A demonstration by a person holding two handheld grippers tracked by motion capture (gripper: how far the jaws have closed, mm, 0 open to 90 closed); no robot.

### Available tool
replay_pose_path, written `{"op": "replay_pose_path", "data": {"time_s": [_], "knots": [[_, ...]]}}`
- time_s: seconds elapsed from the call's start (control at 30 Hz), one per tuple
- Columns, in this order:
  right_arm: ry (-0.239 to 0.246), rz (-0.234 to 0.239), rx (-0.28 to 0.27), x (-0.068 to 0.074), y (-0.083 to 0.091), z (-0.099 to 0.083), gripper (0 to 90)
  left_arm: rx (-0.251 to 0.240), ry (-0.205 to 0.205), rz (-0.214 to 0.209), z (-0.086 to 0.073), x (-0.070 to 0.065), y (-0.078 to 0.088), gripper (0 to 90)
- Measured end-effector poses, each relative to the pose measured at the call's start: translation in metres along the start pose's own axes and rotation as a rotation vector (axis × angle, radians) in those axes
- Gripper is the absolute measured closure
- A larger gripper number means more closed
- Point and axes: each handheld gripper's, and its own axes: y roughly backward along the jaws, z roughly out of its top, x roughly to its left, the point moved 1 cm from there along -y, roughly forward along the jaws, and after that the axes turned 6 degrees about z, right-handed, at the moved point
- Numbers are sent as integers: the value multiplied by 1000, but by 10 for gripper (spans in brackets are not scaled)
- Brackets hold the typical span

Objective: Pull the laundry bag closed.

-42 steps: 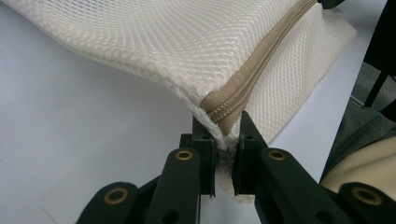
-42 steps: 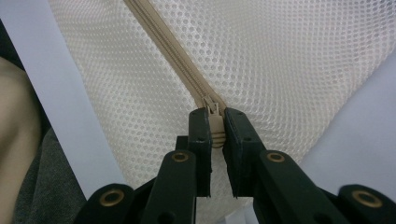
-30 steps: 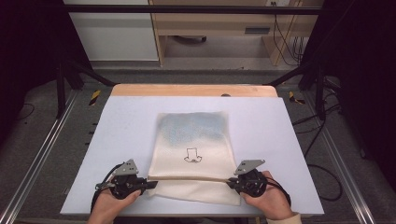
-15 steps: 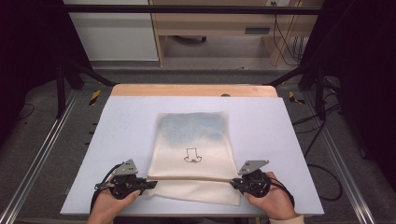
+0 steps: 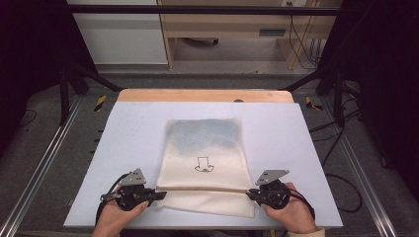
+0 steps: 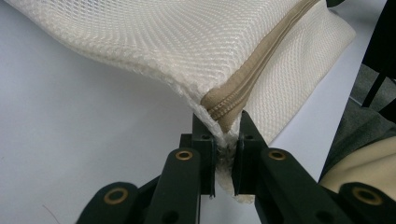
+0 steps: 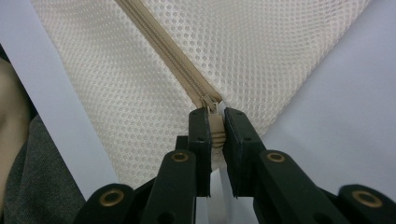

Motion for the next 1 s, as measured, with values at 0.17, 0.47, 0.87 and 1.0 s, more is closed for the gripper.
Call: {"op": "replay_pose_path", "data": {"time_s": [0.17, 0.47, 0.87, 1.0], "knots": [[-3, 2, 0, 0, 0, 0, 816, 9, 6, -3, -1, 0, -1, 817], [-7, -7, 20, 2, -4, 2, 808, 36, 17, 33, -3, -1, -3, 738], [-116, -173, -214, -1, 2, 26, 135, -62, 41, 278, -4, 9, 29, 126], [-154, -257, -299, -8, 15, 27, 85, -103, 55, 354, -3, 19, 43, 87]]}}
